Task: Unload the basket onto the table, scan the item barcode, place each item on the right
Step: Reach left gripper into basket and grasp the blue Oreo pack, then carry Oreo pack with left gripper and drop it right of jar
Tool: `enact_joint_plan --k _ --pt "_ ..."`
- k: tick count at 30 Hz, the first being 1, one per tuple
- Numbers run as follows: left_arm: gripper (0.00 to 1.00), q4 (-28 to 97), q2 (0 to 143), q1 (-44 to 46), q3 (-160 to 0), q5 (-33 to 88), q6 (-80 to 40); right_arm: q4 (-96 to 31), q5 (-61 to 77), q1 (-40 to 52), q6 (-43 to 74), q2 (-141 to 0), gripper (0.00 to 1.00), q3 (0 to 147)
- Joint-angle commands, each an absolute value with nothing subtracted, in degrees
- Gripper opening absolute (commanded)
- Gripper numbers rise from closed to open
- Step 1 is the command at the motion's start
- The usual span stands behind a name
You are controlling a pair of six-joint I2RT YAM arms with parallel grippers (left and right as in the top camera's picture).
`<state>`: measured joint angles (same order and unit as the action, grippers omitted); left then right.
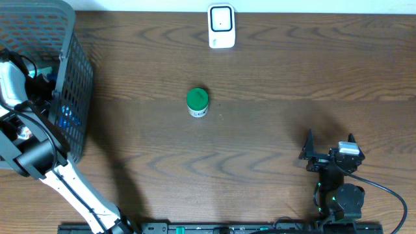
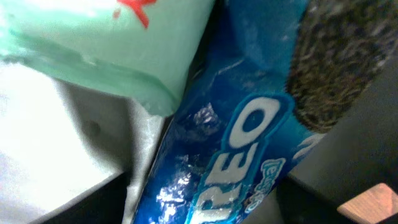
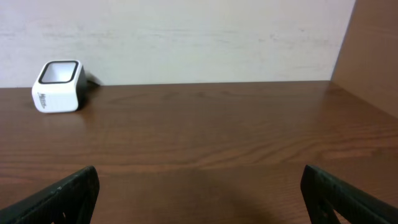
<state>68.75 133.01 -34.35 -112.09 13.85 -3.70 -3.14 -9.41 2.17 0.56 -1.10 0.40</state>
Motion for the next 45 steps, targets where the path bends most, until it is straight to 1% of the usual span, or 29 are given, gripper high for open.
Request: enact_joint_plan --k 1,2,3,6,8,12,19,20,21,22,25,29,30,33,37,40,45 --pt "0.43 68.7 134.1 -34.3 -110.8 14.6 -2.5 -3.2 -9.3 2.7 -0.3 -1.0 0.99 0.3" --pt "0.33 68.7 134.1 -34.3 -110.8 14.5 -2.5 -3.2 -9.3 2.7 -0.3 -1.0 0.99 0.3" --pt "0.25 68.7 134.0 -34.3 -110.8 14.5 -2.4 -3.2 -9.3 2.7 -0.3 -1.0 0.99 0.3" --pt "0.09 69.7 131.5 -34.9 -111.6 14.3 -3.1 -3.2 -9.3 2.7 -0.3 -1.0 0.99 0.3" --pt "0.08 70.6 128.8 -35.3 -112.9 14.3 -3.8 -3.2 -9.3 2.7 -0.3 -1.0 0.99 0.3" --pt "0.08 71.3 119.9 -35.7 -115.5 14.4 -5.0 -3.2 -9.3 2.7 -0.3 -1.0 0.99 0.3" --pt "0.08 70.1 95.0 -33.7 -117.4 14.6 -10.9 -3.2 -9.3 2.7 -0.3 -1.0 0.99 0.3" --pt "0.08 68.8 88.2 -30.7 -117.4 16.6 -11.6 -3.2 -9.3 2.7 -0.3 -1.0 0.99 0.3" --pt "0.08 67.9 84.9 -28.0 -117.4 18.6 -11.5 -3.2 -9.3 2.7 -0.3 -1.0 0.99 0.3" --pt "0.08 67.2 82.9 -25.6 -117.4 19.7 -11.5 -3.2 -9.3 2.7 -0.3 -1.0 0.99 0.3" --pt "0.08 64.9 77.8 -12.8 -117.3 20.5 -11.8 -3.2 -9.3 2.7 -0.3 -1.0 0.99 0.3" --pt "0.08 63.5 78.0 8.1 -116.7 19.9 -12.2 -3.2 -9.3 2.7 -0.3 -1.0 0.99 0.3" --pt "0.08 62.6 80.1 16.5 -115.1 19.9 -12.2 -3.2 -9.3 2.7 -0.3 -1.0 0.99 0.3" --pt "0.08 62.0 85.7 25.8 -112.6 19.3 -12.2 -3.2 -9.3 2.7 -0.3 -1.0 0.99 0.3" --pt "0.08 61.8 95.6 33.4 -110.1 15.7 -12.1 -3.2 -9.3 2.7 -0.3 -1.0 0.99 0.3" --pt "0.08 61.5 103.6 36.6 -109.9 15.4 -12.1 -3.2 -9.3 2.7 -0.3 -1.0 0.99 0.3" --pt "0.08 59.4 115.1 39.1 -109.9 15.4 -12.1 -3.2 -9.3 2.7 -0.3 -1.0 0.99 0.3"
